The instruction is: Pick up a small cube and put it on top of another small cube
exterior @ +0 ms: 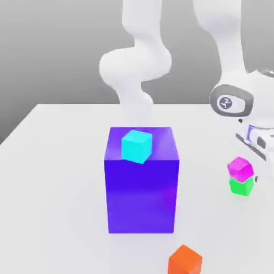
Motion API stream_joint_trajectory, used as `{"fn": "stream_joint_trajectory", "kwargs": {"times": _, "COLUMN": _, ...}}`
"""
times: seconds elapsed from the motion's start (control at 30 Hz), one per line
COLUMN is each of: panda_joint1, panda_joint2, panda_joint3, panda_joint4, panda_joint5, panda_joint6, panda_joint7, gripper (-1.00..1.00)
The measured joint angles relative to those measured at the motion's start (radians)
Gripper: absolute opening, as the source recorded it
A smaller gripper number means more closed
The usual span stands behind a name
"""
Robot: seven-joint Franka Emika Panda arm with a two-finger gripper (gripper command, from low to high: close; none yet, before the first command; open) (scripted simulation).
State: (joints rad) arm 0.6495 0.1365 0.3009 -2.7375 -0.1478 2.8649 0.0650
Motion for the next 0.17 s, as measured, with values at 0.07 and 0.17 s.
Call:
{"fn": "stream_joint_trajectory", "kwargs": {"times": 0.07, "panda_joint1": -0.002, "panda_joint2": -0.057, "panda_joint3": 0.02, "panda_joint4": -0.004, "panda_joint5": 0.07, "panda_joint6": -0.049, "panda_joint7": -0.051, "gripper": 1.0}}
{"fn": "stream_joint_trajectory", "kwargs": {"times": 0.17, "panda_joint1": 0.021, "panda_joint2": -0.164, "panda_joint3": 0.023, "panda_joint4": -0.01, "panda_joint5": 0.167, "panda_joint6": -0.144, "panda_joint7": -0.12, "gripper": 1.0}}
